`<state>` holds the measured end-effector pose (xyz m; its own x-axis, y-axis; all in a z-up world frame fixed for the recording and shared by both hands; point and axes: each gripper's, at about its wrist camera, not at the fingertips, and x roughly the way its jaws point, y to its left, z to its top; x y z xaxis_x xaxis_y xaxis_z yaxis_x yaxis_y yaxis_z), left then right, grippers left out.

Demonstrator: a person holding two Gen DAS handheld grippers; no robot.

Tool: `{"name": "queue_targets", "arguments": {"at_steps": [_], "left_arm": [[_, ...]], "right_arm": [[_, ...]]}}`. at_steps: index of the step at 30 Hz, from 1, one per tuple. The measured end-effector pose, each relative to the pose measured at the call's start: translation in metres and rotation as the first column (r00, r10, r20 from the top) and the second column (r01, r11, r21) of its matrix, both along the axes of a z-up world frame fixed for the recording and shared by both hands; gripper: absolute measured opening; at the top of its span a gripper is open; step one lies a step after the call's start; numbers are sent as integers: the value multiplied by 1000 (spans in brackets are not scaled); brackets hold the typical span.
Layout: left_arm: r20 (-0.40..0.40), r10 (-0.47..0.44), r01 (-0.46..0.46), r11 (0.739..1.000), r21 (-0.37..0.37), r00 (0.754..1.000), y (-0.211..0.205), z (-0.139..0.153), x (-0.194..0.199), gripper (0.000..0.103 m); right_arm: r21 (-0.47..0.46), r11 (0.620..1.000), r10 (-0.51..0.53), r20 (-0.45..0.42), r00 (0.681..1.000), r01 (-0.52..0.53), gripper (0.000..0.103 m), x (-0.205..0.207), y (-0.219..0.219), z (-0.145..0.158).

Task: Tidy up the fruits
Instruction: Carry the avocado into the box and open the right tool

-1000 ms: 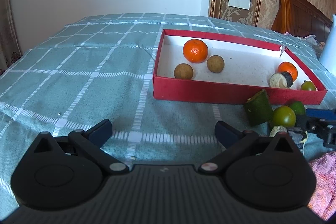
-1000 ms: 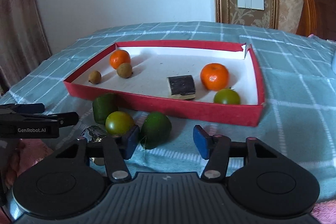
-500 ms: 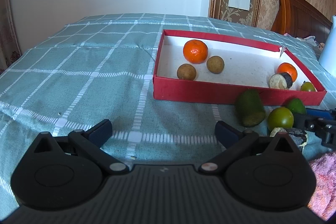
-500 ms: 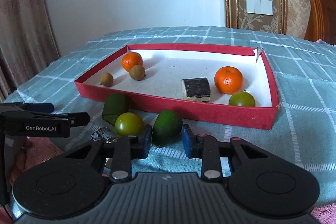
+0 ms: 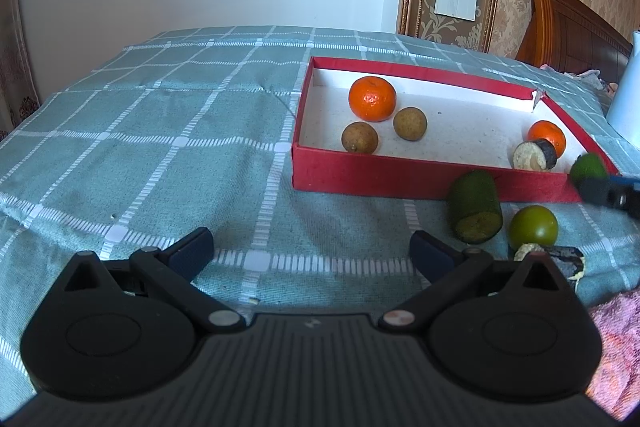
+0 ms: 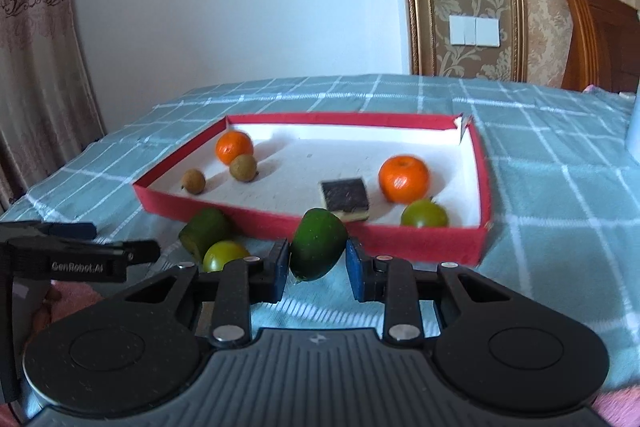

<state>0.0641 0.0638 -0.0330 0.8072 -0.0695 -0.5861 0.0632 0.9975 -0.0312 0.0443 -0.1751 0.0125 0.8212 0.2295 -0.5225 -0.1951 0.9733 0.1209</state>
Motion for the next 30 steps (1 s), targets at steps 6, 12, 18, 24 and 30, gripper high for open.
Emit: {"name": "queue_targets", "arguments": {"at_steps": [6,12,18,24,30], "left_arm": [[1,0,0,1000,-2,1000,0,0,0,103],[1,0,0,1000,-2,1000,0,0,0,103],[0,0,0,1000,1,1000,0,0,0,103],[0,0,0,1000,1,1000,0,0,0,103],[0,0,0,1000,3,1000,0,0,0,103]], "right_arm": [[-34,999,-6,41,999,8,28,21,3,15],[-88,996,-30,47,998,34,28,58,12,17],[-126,990,-69,18,997,70,27,98,18,12],[-146,987,-79,-40,996,73,27,128,23,0],[-171,983,-84,-70,994,71,27,138,25,-10]]}}
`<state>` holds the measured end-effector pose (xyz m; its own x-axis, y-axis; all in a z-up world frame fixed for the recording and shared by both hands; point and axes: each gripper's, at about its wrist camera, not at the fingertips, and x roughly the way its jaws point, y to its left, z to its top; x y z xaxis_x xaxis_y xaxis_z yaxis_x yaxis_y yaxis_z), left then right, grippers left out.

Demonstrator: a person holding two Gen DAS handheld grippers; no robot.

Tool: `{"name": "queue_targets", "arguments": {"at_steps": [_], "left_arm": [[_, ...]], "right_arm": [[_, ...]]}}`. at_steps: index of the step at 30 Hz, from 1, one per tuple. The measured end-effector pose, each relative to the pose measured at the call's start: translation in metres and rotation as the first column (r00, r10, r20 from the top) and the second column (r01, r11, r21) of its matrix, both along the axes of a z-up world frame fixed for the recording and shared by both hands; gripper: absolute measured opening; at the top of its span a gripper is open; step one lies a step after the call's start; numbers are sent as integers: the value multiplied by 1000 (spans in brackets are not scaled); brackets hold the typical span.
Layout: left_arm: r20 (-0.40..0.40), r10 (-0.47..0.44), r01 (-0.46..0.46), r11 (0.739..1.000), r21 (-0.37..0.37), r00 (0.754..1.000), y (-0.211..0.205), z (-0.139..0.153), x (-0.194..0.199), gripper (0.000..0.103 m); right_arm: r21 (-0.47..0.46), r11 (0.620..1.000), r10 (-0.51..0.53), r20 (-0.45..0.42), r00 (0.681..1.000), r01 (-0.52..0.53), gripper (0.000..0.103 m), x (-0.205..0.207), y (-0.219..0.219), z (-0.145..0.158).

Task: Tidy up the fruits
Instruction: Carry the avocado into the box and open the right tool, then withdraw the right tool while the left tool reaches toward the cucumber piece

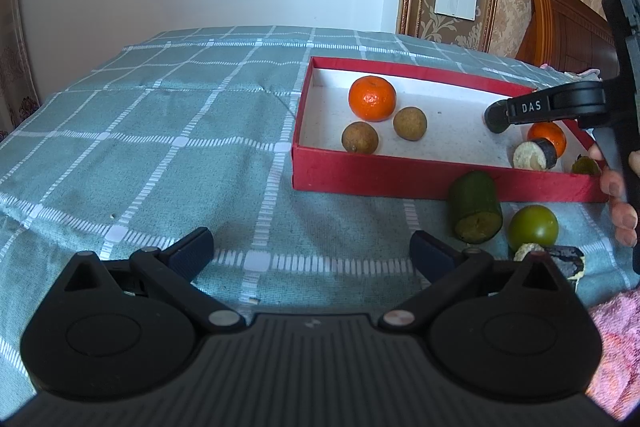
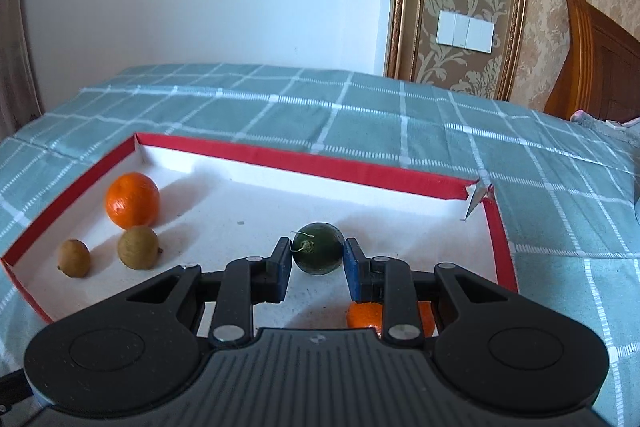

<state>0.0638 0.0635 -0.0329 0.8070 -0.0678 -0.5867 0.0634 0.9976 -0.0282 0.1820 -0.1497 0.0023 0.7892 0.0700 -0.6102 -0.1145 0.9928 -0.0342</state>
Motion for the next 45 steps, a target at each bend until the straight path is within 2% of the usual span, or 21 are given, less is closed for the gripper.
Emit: {"name": "queue_targets", "arguments": {"at_steps": [8,11,19,20,23,26,31,35,41,45], "left_arm": [[0,0,0,1000,0,1000,0,0,0,103],[0,0,0,1000,0,1000,0,0,0,103],[2,0,0,1000,-8,1000,1,0,0,103],[2,0,0,1000,-10,1000,1,0,0,103],[2,1,-1,1000,-9,1000,1,0,0,103],[0,1,-1,1000,-2,1000,1,0,0,103],[1,0,0,1000,-5,1000,1,0,0,103],[11,-4,4,1000,-30,1000,3,1,-2,103],[22,-38,40,995,-97,999,-2,10,-7,103],[9,-75,76,989,-128,997,-15,20,-1,103]], "right_arm": [[-11,1000,8,3,1000,-8,28,0,2,0],[25,1000,3,1,1000,-3,28,-6,-4,3],[95,995,15,106,994,-25,28,-68,-20,25],[104,994,17,119,993,-30,31,-78,-23,26],[109,992,39,155,987,-56,58,-111,-33,21],[83,992,74,191,979,-91,61,-138,-39,15],[93,989,102,151,983,-117,61,-147,-42,4],[105,992,64,103,993,-75,61,-142,-46,-2],[133,990,38,57,998,-45,74,-140,-52,-9],[135,990,41,20,999,-44,76,-137,-52,-12]]}}
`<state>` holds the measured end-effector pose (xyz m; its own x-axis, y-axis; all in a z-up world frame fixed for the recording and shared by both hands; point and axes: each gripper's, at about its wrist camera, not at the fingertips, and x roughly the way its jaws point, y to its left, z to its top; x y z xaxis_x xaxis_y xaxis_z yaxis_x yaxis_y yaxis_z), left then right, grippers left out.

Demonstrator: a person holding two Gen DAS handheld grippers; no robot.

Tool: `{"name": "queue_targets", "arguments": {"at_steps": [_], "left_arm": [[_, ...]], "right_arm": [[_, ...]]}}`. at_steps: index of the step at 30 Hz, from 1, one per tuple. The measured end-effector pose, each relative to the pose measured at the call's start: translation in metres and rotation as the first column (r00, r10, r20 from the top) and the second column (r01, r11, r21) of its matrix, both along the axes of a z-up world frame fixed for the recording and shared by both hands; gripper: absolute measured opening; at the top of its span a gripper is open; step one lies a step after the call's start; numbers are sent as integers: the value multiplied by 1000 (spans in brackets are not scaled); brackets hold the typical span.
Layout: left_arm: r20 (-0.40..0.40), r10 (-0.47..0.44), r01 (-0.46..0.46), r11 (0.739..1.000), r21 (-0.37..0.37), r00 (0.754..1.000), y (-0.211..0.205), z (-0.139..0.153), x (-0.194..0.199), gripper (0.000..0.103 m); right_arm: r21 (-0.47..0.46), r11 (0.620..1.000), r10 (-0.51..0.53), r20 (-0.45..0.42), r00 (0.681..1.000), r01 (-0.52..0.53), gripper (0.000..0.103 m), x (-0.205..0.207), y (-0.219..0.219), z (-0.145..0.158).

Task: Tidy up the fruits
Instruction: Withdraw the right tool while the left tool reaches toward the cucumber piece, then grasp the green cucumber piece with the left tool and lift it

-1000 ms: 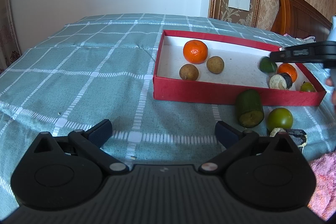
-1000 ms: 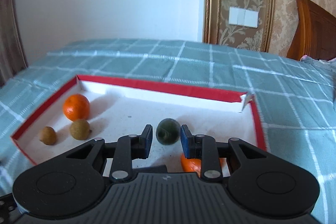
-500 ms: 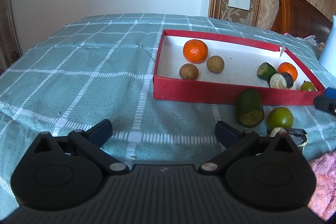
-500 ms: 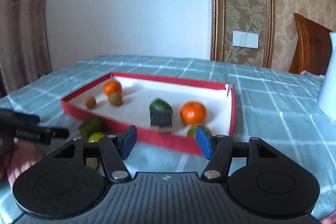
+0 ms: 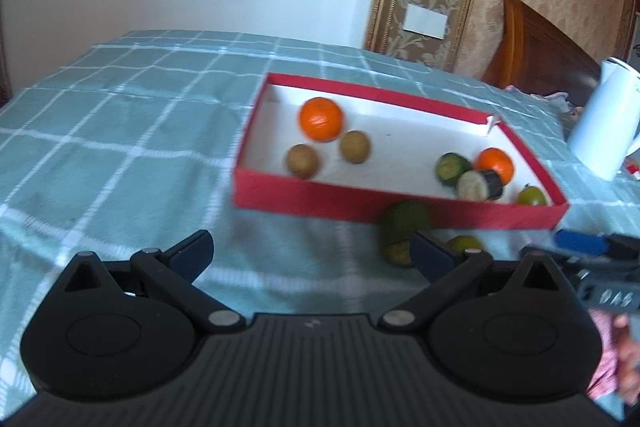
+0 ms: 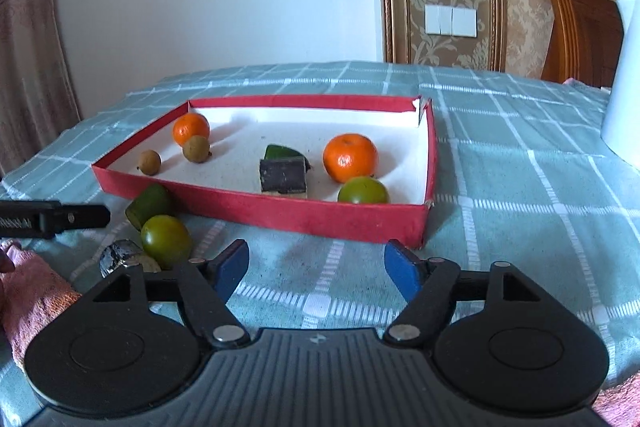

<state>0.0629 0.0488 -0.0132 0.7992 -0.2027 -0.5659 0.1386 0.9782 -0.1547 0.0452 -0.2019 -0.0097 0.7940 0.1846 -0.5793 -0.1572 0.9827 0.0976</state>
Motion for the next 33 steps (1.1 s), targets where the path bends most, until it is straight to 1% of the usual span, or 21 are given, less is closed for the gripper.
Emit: {"name": "queue_targets", "arguments": {"at_steps": [2,7,11,15,18,19,21,22,23,24,25,27,29,30,31,32,33], "left_arm": [[-12,-17,16,1000,-6,1000,-8,3,5,103],[-36,-41,41,999,-4,999,-23,3,16,103],[-71,-35,35,999,6,997,-30,0,26,103],[-112,-34,30,999,-37,993,-26,-5,34,103],[-109,-40,37,999,-27,993,-26,-5,34,103],[-112,-42,39,999,-30,993,-26,-5,34,101],[-115,-55,51,998,-37,992,-23,-4,33,95],[-116,-58,56,998,-23,992,-24,-3,32,90],[-117,-64,64,998,-9,991,-25,-3,32,88],[-119,-74,73,997,-11,990,-25,-2,33,86],[-123,-84,82,996,-17,989,-26,-1,34,81],[-129,-102,102,995,-5,986,-31,0,36,76],[-133,-139,138,990,-19,981,-35,1,37,55],[-136,-155,153,988,-27,979,-36,1,37,50],[-138,-170,166,985,-39,976,-37,2,36,40],[-141,-183,177,983,-59,973,-37,2,36,32],[-146,-182,173,982,-70,973,-37,2,36,32]], "right_arm": [[11,1000,5,-31,1000,-5,80,3,0,-3],[1,1000,10,-35,999,-10,85,3,2,-3],[-8,1000,12,-37,999,-13,85,4,4,-3],[-10,1000,13,-37,999,-13,86,4,5,-4],[-14,1000,15,-38,999,-15,86,4,5,-4],[-15,1000,15,-39,999,-16,87,4,5,-4],[-19,1000,16,-40,999,-17,87,3,6,-4],[-20,1000,17,-40,999,-18,87,3,6,-4],[-22,1000,17,-41,999,-18,87,3,6,-4],[-24,1000,17,-41,999,-18,88,4,7,-4],[-27,999,18,-42,999,-19,88,4,7,-4],[-31,999,18,-43,999,-20,88,4,7,-3],[-33,999,19,-43,999,-20,88,4,7,-3],[-32,999,19,-43,999,-20,88,4,7,-3],[-30,999,19,-43,999,-20,88,4,6,-3],[-31,999,19,-43,999,-20,88,4,7,-3],[-32,999,19,-43,999,-20,88,4,7,-4]]}}
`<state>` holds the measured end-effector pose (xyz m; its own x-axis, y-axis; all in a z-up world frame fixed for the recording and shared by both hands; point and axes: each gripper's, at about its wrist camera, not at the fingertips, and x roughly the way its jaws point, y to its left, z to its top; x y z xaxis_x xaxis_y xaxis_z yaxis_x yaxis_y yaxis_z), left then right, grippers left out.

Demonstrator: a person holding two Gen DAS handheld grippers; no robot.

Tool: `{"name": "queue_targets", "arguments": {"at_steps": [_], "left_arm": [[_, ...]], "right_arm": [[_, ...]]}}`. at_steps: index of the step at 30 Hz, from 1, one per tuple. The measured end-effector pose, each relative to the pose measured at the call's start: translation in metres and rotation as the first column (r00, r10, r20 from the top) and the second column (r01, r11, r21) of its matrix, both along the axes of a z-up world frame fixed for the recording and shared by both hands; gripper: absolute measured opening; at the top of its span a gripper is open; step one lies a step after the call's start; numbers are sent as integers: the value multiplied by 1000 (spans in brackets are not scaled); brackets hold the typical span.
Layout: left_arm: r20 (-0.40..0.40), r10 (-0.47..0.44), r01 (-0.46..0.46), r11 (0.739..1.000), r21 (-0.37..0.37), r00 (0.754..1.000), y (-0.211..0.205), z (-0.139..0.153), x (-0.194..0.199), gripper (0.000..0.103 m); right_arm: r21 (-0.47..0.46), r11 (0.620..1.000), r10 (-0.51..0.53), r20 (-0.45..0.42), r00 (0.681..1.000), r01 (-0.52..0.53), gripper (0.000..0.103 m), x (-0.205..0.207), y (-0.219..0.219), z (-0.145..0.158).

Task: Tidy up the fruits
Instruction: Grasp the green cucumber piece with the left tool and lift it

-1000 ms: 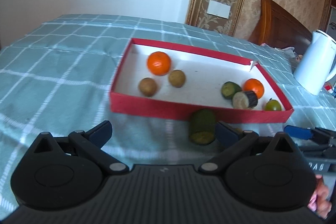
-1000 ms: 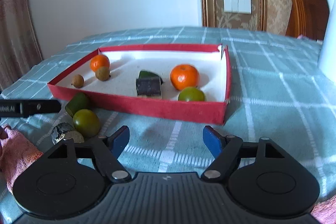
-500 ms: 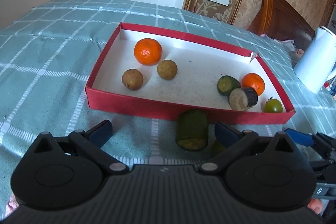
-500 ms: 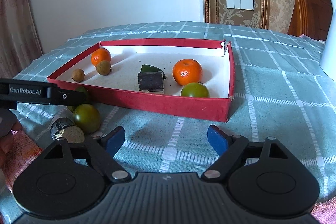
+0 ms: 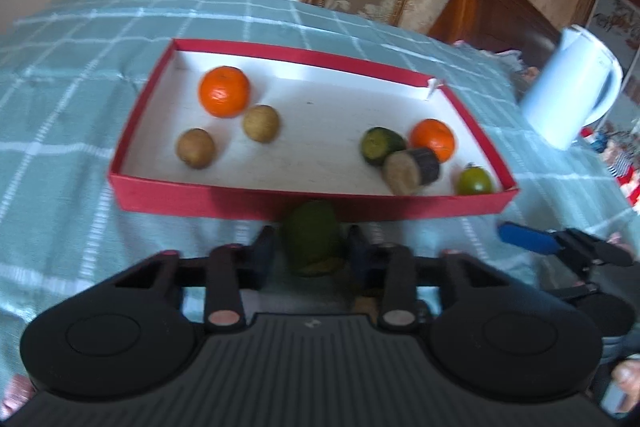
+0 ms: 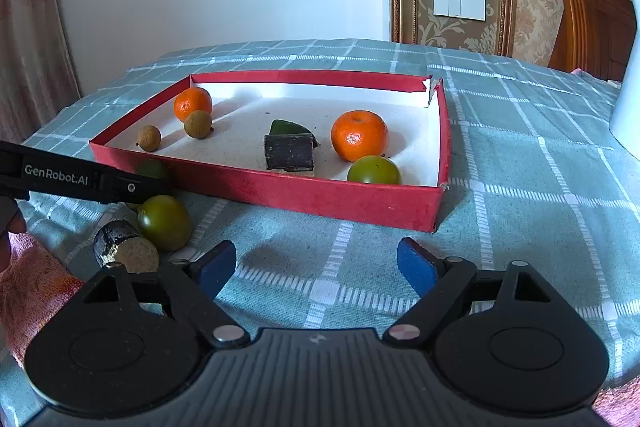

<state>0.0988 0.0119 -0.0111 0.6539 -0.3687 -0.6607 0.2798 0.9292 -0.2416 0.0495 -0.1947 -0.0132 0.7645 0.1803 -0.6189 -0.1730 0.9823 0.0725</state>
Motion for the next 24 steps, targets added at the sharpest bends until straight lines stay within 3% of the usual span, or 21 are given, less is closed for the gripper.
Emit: {"name": "queue_targets", "arguments": {"at_steps": [7,13,24], "left_arm": [[31,5,-5,1000,13,1000,-3,1,-8,32],[122,16,-28,995,100,992,-6,10,-27,31],[237,38,-68,990,121,971,-1,32,-33,31]], "right_arm": [[-1,1000,0,0,1000,0,88,0,0,0],[-2,1000,0,0,1000,0,88,0,0,0],[-12,1000,1,-2,1000,-1,88,0,1,0]]}}
